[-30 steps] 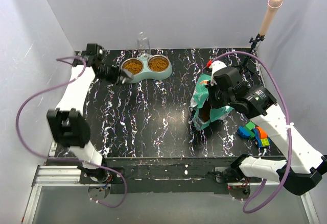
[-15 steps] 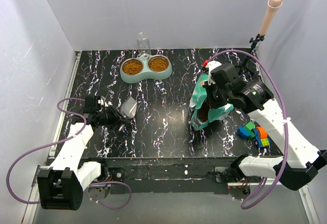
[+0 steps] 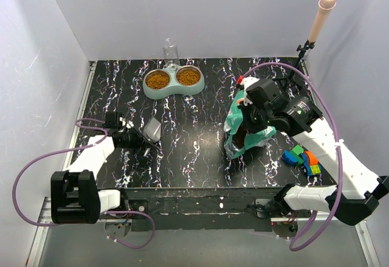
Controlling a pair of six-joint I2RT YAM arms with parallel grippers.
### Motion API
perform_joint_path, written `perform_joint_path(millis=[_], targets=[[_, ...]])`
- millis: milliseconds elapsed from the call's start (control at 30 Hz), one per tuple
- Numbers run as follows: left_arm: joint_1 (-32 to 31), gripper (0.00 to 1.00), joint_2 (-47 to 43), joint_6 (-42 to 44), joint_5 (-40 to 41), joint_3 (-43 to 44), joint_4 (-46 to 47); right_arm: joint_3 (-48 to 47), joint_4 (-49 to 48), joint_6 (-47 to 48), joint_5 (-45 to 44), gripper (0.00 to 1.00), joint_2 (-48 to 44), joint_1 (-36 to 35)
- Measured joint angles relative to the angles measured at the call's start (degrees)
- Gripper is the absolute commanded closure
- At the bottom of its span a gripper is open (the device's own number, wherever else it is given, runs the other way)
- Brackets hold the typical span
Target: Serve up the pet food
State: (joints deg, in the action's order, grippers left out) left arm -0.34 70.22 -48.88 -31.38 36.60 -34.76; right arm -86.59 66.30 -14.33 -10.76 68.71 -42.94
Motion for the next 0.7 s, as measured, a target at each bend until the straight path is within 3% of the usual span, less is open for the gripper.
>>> perform_joint_path(millis=[100, 200, 333, 467, 567, 700], targets=[[0.2, 0.35, -0.2, 0.6, 2.0, 1.0, -3.9, -0.3, 0.1, -0.3, -0.2, 0.99, 0.7, -1.3], [1.3, 0.22, -0.7, 0.9, 5.6, 3.4, -10.3, -0.6, 0.1, -0.6, -0.3, 0.99, 1.5, -2.7], [1.7, 0.20, -3.2, 1.4, 11.4, 8.3, -18.1, -0.9, 0.1, -0.8, -0.6, 0.99, 2.6, -4.4], [1.7, 0.26, -6.8, 1.7, 14.5, 12.9, -24.0, -1.6, 0.1, -0.8, -0.9, 0.99, 3.8, -5.8], [1.7, 0.33, -10.8, 1.6, 13.6, 14.0, -26.5, -2.4, 0.2, -0.8, -1.0, 0.99, 4.9, -6.9], [-2.0, 0.30, -16.5, -0.4, 9.2, 14.3, -26.5, -4.4, 0.9, -0.9, -0.2, 0.99, 6.9, -8.3]])
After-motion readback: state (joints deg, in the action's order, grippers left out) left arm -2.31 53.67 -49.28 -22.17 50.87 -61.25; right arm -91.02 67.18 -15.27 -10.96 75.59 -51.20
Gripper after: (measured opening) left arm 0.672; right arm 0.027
